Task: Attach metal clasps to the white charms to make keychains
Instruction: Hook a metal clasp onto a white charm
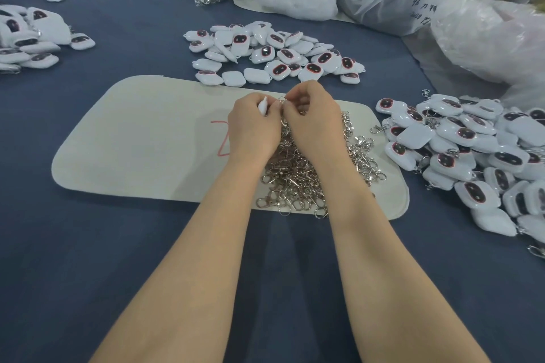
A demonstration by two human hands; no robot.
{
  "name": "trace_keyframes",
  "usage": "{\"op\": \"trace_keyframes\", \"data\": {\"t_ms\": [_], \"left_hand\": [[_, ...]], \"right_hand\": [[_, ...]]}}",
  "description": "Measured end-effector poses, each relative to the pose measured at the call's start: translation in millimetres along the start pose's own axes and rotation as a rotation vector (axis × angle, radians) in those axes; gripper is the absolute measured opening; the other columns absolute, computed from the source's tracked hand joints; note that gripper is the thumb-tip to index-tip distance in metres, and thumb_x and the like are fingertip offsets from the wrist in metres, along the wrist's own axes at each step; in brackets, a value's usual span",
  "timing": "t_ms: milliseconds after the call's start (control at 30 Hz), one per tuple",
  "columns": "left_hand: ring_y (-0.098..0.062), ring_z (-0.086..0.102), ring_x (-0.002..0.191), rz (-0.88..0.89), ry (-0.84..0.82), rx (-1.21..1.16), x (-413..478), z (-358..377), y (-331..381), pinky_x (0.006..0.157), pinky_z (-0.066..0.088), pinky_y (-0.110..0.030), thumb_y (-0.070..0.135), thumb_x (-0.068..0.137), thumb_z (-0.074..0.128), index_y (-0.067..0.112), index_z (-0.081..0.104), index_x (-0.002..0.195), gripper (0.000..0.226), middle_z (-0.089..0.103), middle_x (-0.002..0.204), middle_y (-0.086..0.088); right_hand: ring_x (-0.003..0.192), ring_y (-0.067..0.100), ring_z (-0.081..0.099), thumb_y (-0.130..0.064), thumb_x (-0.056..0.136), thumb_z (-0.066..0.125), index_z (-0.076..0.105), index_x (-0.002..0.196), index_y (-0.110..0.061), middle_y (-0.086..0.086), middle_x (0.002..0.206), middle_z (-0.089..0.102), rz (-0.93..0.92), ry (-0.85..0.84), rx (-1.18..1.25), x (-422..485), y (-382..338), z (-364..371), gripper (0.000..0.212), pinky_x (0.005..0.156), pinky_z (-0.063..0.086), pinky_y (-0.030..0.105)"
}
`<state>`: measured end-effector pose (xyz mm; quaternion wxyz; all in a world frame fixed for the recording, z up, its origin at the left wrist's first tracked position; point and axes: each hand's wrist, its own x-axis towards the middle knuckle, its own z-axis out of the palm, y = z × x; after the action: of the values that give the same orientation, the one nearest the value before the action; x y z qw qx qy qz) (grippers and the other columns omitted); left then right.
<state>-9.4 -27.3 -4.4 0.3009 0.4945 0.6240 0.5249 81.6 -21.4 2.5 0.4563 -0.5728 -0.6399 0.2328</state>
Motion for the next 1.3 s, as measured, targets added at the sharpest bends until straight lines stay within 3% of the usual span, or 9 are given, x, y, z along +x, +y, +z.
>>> {"op": "trace_keyframes", "data": {"t_ms": [233, 433, 767, 900, 967, 1033, 1100, 1167, 1300], "left_hand": [[-0.014, 0.054, 0.074, 0.048, 0.043, 0.090, 0, -1, 0, 0.061, 0.033, -0.018, 0.017, 0.088, 0.060, 0.011, 0.068, 0.083, 0.011, 0.061, 0.076, 0.004], [-0.015, 0.053, 0.076, 0.064, 0.049, 0.123, -2, -2, -1, 0.060, 0.031, -0.018, 0.016, 0.089, 0.058, 0.011, 0.066, 0.082, 0.012, 0.060, 0.076, 0.004], [-0.014, 0.056, 0.077, 0.043, 0.008, 0.066, 0, -3, -1, 0.069, 0.042, -0.024, 0.015, 0.089, 0.060, 0.011, 0.069, 0.083, 0.011, 0.061, 0.076, 0.005], [-0.015, 0.056, 0.074, 0.004, -0.045, 0.018, 0, -3, 0, 0.068, 0.045, -0.025, 0.015, 0.088, 0.061, 0.013, 0.068, 0.085, 0.008, 0.061, 0.075, 0.005], [-0.014, 0.057, 0.076, -0.013, -0.066, 0.006, -1, -4, 1, 0.069, 0.047, -0.022, 0.013, 0.086, 0.058, 0.015, 0.064, 0.093, 0.009, 0.061, 0.081, 0.006], [-0.009, 0.056, 0.069, -0.057, -0.079, -0.028, -2, -4, 3, 0.060, 0.045, -0.013, 0.014, 0.085, 0.057, 0.017, 0.050, 0.104, 0.020, 0.057, 0.082, 0.010], [-0.008, 0.052, 0.064, -0.086, -0.130, -0.086, -2, -3, 4, 0.055, 0.042, -0.019, 0.014, 0.085, 0.056, 0.016, 0.033, 0.107, 0.031, 0.054, 0.084, 0.007], [-0.011, 0.051, 0.069, -0.076, -0.185, -0.065, -3, -3, 5, 0.059, 0.041, -0.026, 0.012, 0.088, 0.052, 0.014, 0.031, 0.108, 0.030, 0.053, 0.095, -0.002], [-0.024, 0.055, 0.099, 0.055, -0.207, 0.170, -3, -5, 3, 0.083, 0.048, -0.032, 0.012, 0.093, 0.050, 0.010, 0.056, 0.114, 0.022, 0.047, 0.119, -0.013]], "right_hand": [[0.069, -0.001, 0.050, -0.009, 0.088, 0.058, 0.054, 0.091, -0.017, -0.015, 0.078, 0.053, 0.052, -0.025, 0.017, 0, 1, 1, 0.009, 0.065, 0.041, 0.007], [0.073, 0.007, 0.050, -0.009, 0.088, 0.059, 0.053, 0.090, -0.015, -0.012, 0.077, 0.053, 0.034, -0.058, 0.020, -1, 3, 2, 0.009, 0.074, 0.046, 0.024], [0.071, 0.011, 0.051, -0.007, 0.087, 0.058, 0.051, 0.085, -0.016, -0.007, 0.076, 0.056, -0.100, -0.035, 0.014, -4, 7, 1, 0.011, 0.067, 0.044, 0.020], [0.067, 0.005, 0.049, -0.005, 0.085, 0.058, 0.052, 0.084, -0.017, -0.010, 0.073, 0.055, -0.073, 0.012, 0.038, -4, 10, 3, 0.014, 0.064, 0.042, 0.013], [0.065, 0.001, 0.048, -0.003, 0.084, 0.058, 0.051, 0.083, -0.017, -0.013, 0.073, 0.053, -0.060, 0.038, 0.028, -3, 12, 3, 0.015, 0.063, 0.040, 0.009], [0.064, -0.001, 0.048, -0.002, 0.084, 0.058, 0.051, 0.083, -0.017, -0.015, 0.072, 0.051, -0.047, 0.066, 0.015, -2, 13, 3, 0.016, 0.063, 0.039, 0.008], [0.064, -0.002, 0.047, -0.003, 0.085, 0.058, 0.051, 0.084, -0.017, -0.015, 0.071, 0.051, -0.031, 0.088, 0.011, 0, 13, 2, 0.016, 0.062, 0.039, 0.008], [0.062, -0.002, 0.047, -0.004, 0.085, 0.058, 0.052, 0.083, -0.017, -0.015, 0.071, 0.051, -0.021, 0.104, 0.000, 0, 13, 1, 0.015, 0.061, 0.039, 0.007], [0.059, -0.001, 0.045, -0.005, 0.084, 0.058, 0.051, 0.082, -0.017, -0.014, 0.069, 0.050, 0.002, 0.139, -0.009, 0, 14, 0, 0.014, 0.059, 0.038, 0.006]]}}
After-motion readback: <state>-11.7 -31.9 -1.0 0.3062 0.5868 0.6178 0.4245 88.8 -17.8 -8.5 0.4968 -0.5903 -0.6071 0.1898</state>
